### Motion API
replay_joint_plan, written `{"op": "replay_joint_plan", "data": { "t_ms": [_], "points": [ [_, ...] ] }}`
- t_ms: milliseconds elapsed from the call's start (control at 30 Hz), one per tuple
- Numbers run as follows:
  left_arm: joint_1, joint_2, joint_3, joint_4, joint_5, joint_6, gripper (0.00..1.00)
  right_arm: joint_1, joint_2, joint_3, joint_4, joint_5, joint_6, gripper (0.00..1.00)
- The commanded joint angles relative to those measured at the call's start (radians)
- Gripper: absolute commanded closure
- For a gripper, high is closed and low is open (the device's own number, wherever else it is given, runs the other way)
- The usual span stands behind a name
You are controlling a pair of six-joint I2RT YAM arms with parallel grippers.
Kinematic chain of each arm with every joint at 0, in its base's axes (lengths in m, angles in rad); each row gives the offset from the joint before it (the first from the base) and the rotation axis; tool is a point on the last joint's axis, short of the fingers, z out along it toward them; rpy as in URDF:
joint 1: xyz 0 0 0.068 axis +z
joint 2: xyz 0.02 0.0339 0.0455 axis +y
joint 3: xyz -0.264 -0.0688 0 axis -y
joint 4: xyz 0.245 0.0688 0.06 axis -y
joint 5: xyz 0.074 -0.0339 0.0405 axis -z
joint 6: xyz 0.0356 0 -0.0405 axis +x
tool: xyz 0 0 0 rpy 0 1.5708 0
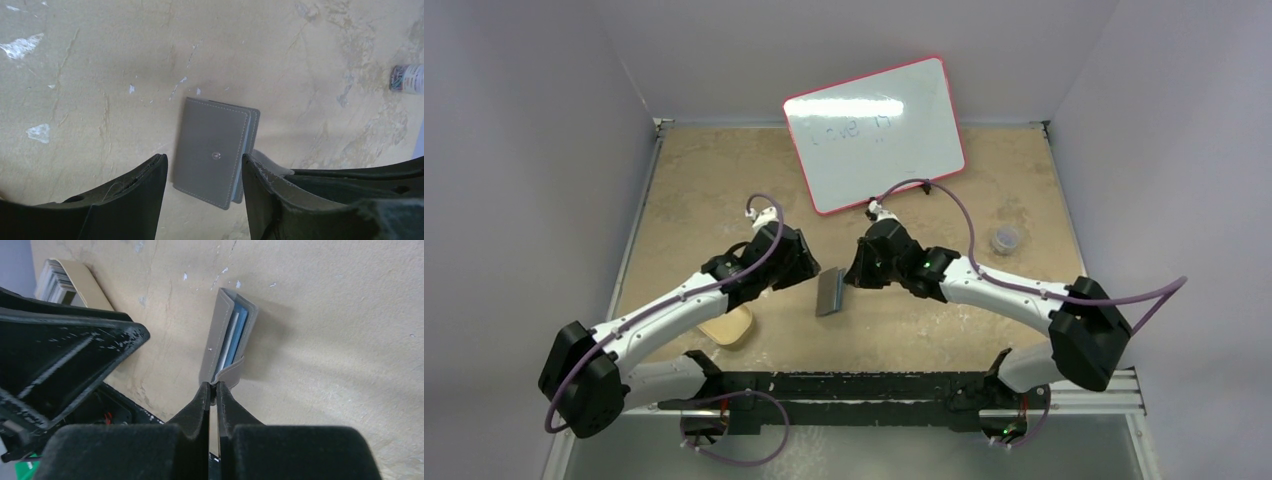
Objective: Put the credit cards into the card holder
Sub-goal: Open the card holder at the center of the board.
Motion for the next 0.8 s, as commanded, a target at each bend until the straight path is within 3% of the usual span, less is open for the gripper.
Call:
{"op": "replay_joint_plan", "data": {
  "t_ms": [0,233,767],
  "points": [
    [0.006,0.026,-0.003,0.055,0.063,0.007,0.45,-0.048,-0.070,-0.037,0.084,-0.077,0.033,1.00],
    [0.007,0.085,0.013,0.117,0.172,0.013,0.45,-0.077,-0.117,-0.067,0.120,-0.128,0.056,0.99],
    [0.007,0.133,0.003,0.150,0.215,0.030,0.47,-0.123,-0.153,-0.116,0.100,-0.116,0.049,1.00]
  ]
}}
